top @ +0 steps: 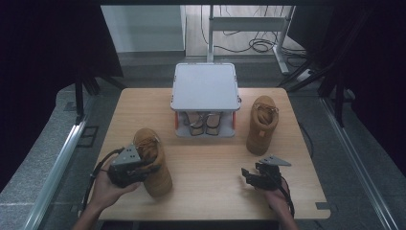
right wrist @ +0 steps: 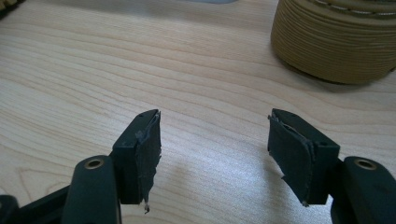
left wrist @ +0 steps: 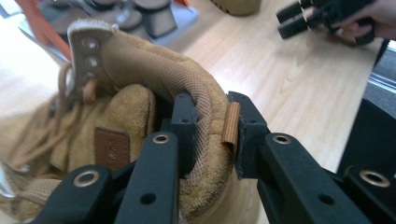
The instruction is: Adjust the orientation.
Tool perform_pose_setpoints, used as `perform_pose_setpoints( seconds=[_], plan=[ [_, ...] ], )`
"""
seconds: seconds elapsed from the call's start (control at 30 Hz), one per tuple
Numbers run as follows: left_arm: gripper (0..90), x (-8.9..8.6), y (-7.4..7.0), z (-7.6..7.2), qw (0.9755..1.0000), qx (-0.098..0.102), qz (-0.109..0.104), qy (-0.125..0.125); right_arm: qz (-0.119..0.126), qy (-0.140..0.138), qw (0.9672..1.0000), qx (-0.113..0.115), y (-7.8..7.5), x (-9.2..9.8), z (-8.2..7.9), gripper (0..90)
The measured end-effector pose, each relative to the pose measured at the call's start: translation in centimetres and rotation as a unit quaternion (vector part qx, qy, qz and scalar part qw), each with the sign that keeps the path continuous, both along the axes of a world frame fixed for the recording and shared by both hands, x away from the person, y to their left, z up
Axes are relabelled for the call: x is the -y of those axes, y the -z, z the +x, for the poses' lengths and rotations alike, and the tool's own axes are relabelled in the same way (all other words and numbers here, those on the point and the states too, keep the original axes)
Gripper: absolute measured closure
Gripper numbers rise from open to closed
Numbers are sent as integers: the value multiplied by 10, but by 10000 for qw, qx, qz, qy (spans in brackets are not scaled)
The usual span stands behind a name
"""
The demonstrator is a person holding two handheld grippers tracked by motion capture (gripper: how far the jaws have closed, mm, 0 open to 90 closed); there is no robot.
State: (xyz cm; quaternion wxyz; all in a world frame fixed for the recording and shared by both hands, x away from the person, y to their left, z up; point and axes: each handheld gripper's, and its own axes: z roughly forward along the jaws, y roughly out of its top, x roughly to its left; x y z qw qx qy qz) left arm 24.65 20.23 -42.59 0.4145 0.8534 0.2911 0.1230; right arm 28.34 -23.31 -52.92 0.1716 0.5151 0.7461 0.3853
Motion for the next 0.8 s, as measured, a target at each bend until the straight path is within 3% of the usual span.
perform_pose_setpoints(
  seconds=[0.13,0.37,0.77,0.8],
  plan=[
    [734,9,8,-4,9999,-36,122,38,-7,-10,10000,-3,0,0,0,351],
    [736,10,7,-2,9999,36,115,-43,0,-2,10000,2,0,0,0,351],
    [739,12,6,14,9993,117,328,-145,-1,5,10000,17,-1,2,-1,351],
    [739,11,9,17,9994,38,314,-154,12,4,10000,6,-1,2,-1,351]
  ],
)
